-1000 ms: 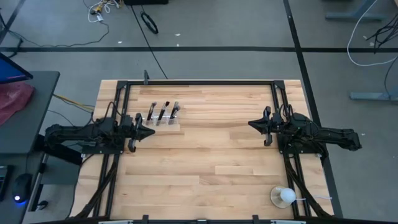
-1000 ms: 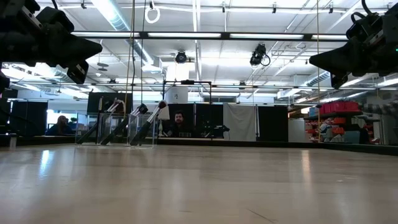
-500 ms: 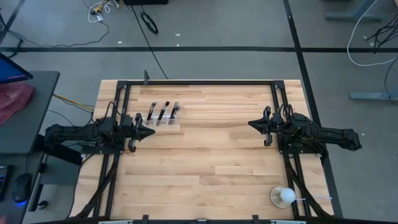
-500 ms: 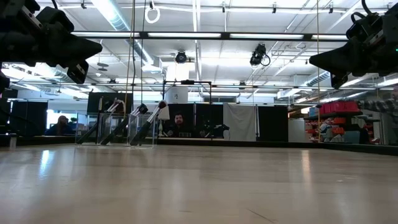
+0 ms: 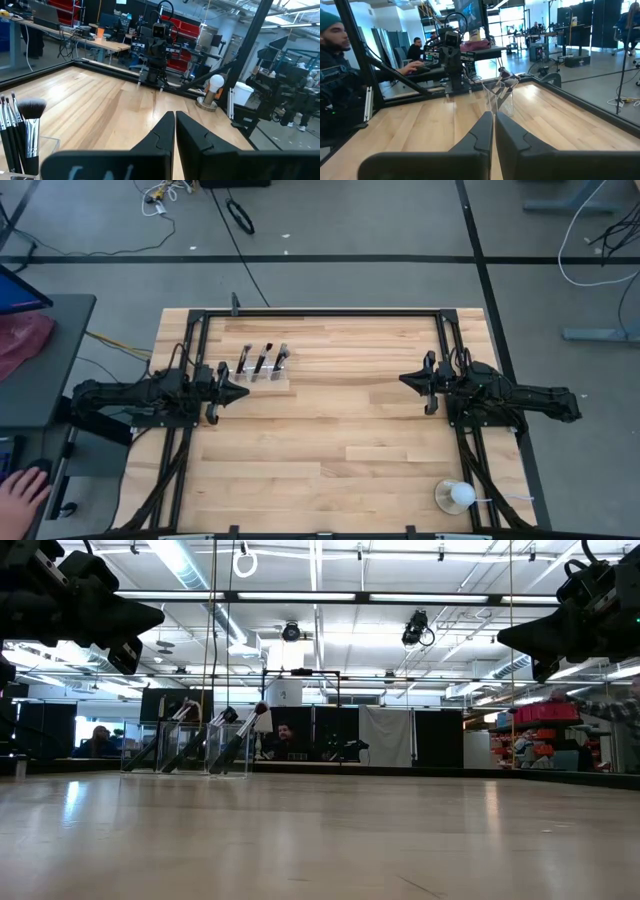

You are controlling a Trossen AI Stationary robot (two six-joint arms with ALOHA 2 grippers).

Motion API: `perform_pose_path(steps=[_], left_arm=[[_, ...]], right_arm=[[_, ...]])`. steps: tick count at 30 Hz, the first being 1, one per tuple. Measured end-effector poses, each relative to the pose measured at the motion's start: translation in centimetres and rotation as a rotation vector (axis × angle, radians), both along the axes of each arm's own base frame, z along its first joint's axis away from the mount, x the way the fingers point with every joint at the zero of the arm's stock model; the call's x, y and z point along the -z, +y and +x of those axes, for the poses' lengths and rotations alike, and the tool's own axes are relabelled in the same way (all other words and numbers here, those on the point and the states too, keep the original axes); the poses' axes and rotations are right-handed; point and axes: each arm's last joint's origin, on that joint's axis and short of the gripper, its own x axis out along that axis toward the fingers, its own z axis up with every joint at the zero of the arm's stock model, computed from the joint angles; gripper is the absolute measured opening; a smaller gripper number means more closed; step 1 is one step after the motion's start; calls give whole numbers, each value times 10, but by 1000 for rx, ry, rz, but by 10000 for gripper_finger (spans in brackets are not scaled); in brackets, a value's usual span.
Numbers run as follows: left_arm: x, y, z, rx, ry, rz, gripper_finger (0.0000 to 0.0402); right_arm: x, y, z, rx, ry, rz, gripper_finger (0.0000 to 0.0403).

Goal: Put items in baskets/containers
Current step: Return to Home Position

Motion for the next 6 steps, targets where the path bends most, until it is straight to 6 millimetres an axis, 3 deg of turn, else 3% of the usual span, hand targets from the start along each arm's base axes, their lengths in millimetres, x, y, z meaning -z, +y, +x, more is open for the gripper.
perform_pose_path(steps=[6], left_arm=[[0,0,0,0,0,0,21]], right_arm=[[0,0,0,0,0,0,23]])
